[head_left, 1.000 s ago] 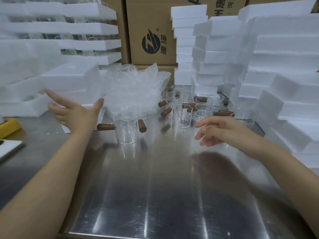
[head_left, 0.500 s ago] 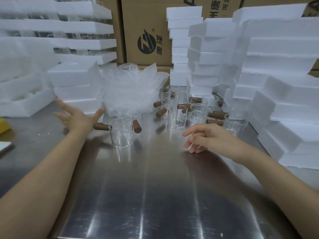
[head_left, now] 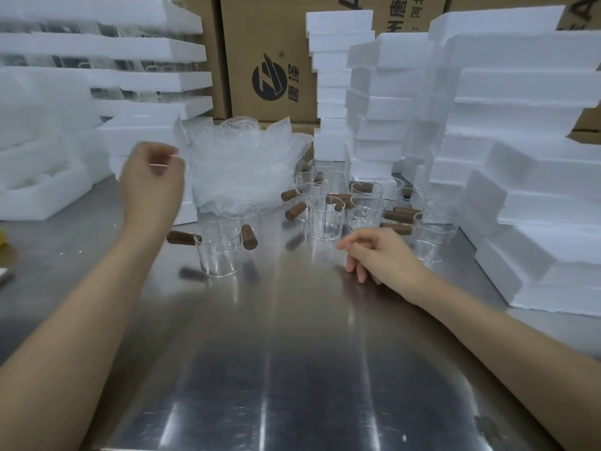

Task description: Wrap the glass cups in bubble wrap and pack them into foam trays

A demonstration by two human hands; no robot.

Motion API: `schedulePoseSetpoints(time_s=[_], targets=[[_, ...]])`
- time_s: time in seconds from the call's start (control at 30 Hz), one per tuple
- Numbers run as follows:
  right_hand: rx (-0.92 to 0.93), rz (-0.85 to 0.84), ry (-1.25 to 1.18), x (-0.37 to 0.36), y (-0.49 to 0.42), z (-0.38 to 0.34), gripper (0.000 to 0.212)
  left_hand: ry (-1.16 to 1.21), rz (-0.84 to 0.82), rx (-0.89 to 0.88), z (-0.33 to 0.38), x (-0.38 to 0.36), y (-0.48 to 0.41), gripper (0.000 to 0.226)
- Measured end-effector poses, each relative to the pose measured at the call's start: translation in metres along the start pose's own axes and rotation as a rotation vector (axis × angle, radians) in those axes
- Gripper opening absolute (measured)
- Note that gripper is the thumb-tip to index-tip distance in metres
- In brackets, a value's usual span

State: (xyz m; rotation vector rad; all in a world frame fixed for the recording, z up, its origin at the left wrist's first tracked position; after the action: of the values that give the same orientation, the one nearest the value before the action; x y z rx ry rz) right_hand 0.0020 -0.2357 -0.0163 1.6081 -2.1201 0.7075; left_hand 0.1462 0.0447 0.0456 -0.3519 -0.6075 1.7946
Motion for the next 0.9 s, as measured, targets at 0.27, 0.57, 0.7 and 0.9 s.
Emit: schedulePoseSetpoints(time_s=[0.27, 0.57, 0.7, 0.9], targets=[[0.073, -0.005, -0.084, 0.003, 0.006, 0.002, 0.018, -0.776, -0.575, -0.377, 0.041, -0.054, 0.075, 0.056], [0.079, -0.068, -0.071, -0.002, 0.006, 0.001, 0.016, -1.134, -0.658, -0.585, 0.021, -0.064, 0.082, 0.044], [0.081, -0.078, -0.057, -0.002, 0.007, 0.000, 0.017, -1.108, -0.648, -0.622, 0.023, -0.063, 0.082, 0.037], [0.080, -0.079, -0.066, -0.002, 0.007, 0.000, 0.017, -0.940, -0.715, -0.559, 0.033, -0.077, 0.099, 0.031]])
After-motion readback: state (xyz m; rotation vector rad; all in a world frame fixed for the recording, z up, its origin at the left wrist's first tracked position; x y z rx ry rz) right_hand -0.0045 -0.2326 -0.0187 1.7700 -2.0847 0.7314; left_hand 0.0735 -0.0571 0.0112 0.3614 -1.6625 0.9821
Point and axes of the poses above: each hand's wrist, its own y-axis away from the middle knuckle, its own x-axis out of the back of the hand, z = x × y, the point moved 3 cm from there along -y, towards the middle knuckle, and after that the axes turned 5 degrees about y, right-handed, at the moved point
